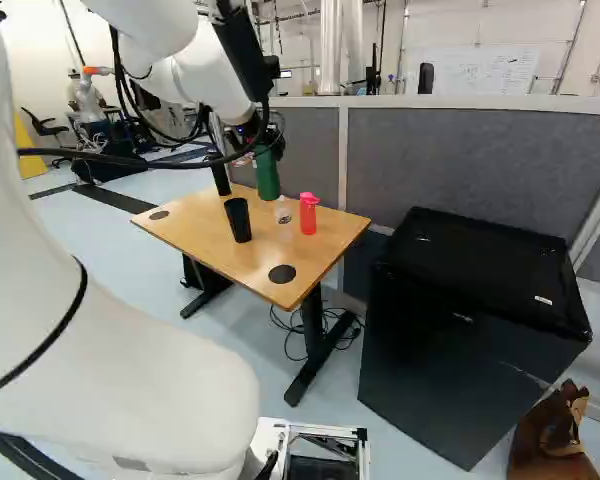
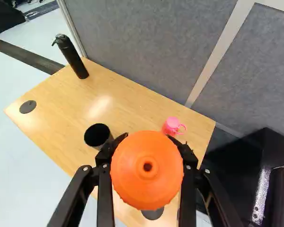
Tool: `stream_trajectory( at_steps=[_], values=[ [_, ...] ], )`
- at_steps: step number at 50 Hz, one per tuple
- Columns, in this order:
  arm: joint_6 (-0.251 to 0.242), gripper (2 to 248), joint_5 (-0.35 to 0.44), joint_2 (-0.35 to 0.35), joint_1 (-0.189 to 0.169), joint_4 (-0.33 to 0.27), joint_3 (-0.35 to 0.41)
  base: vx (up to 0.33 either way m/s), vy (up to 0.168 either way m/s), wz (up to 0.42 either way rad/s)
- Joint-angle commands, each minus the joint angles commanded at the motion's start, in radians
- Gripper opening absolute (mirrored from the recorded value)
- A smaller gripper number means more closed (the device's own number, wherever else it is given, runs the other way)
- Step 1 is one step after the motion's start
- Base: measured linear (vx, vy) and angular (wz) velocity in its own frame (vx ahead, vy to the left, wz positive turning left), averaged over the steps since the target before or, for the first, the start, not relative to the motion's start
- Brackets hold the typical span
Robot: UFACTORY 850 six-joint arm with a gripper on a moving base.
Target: Pick up the green bottle from the table
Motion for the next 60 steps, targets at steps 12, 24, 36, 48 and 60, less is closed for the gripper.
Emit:
stream_trajectory(
  at_steps=[12,24,36,48,60],
  values=[
    [0.0,24,0.045,0.002,-0.002,0.0,0.034,0.0,0.0,0.0],
    [0.0,24,0.107,0.006,-0.004,0.0,0.08,0.0,0.0,0.0],
    [0.0,24,0.184,0.01,-0.008,0.0,0.139,0.0,0.0,0.0],
    [0.0,24,0.278,0.015,-0.012,0.0,0.209,0.0,0.0,0.0],
    [0.0,24,0.389,0.021,-0.016,0.0,0.293,0.0,0.0,0.0]
  ],
)
